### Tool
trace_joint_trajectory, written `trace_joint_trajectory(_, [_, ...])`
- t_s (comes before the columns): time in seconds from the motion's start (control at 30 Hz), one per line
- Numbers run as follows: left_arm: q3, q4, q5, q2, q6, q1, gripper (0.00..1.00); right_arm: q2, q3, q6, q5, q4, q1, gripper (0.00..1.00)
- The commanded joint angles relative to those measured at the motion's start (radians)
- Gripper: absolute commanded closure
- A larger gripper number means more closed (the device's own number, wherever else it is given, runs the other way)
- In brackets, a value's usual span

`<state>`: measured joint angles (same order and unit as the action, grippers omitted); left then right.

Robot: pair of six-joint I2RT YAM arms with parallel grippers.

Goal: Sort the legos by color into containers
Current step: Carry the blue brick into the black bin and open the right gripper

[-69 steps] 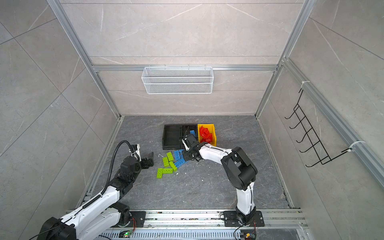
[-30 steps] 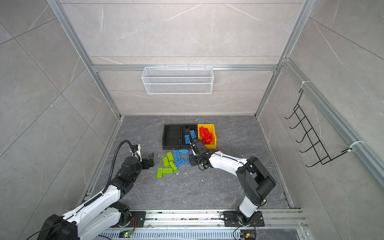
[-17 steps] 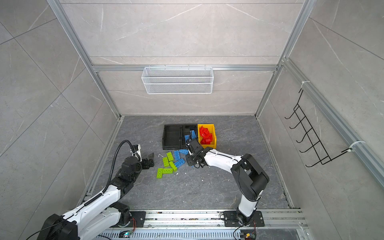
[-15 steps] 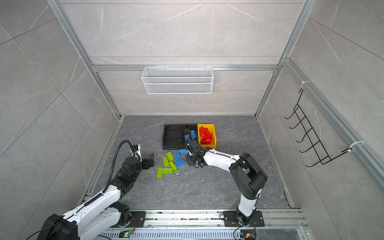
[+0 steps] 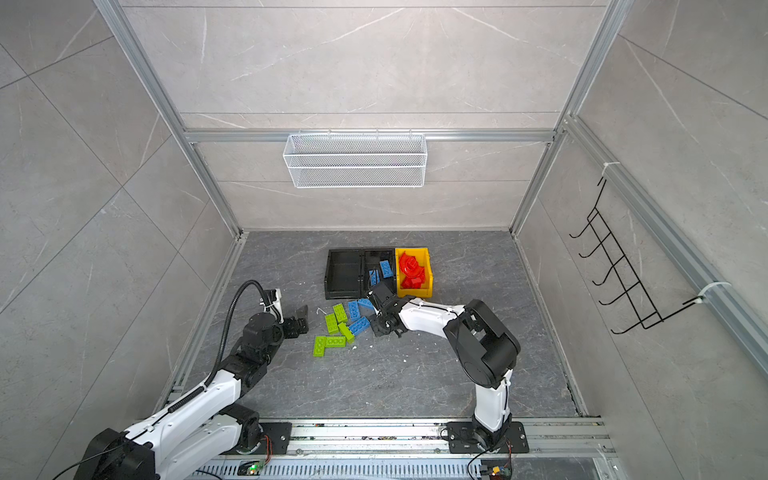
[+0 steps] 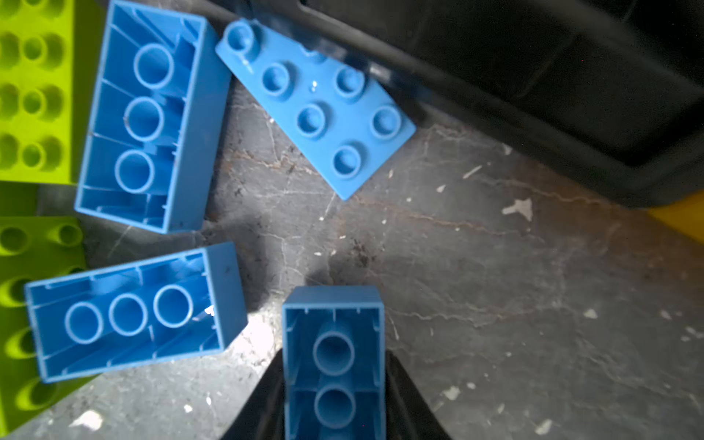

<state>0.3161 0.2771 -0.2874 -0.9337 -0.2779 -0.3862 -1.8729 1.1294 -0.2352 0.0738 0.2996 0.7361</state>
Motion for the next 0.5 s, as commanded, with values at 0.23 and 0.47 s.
trace_joint_trajectory(0.23, [0.018,0.030,-0.019,0.018,-0.007,0.001,0.00,-0.028,0.134,0.172,0.112,0.176,0.046,0.76])
trace_joint_trajectory(0.47, [0.020,0.033,-0.013,0.012,-0.007,0.001,0.01,0.159,0.060,0.139,-0.042,-0.024,0.039,0.78])
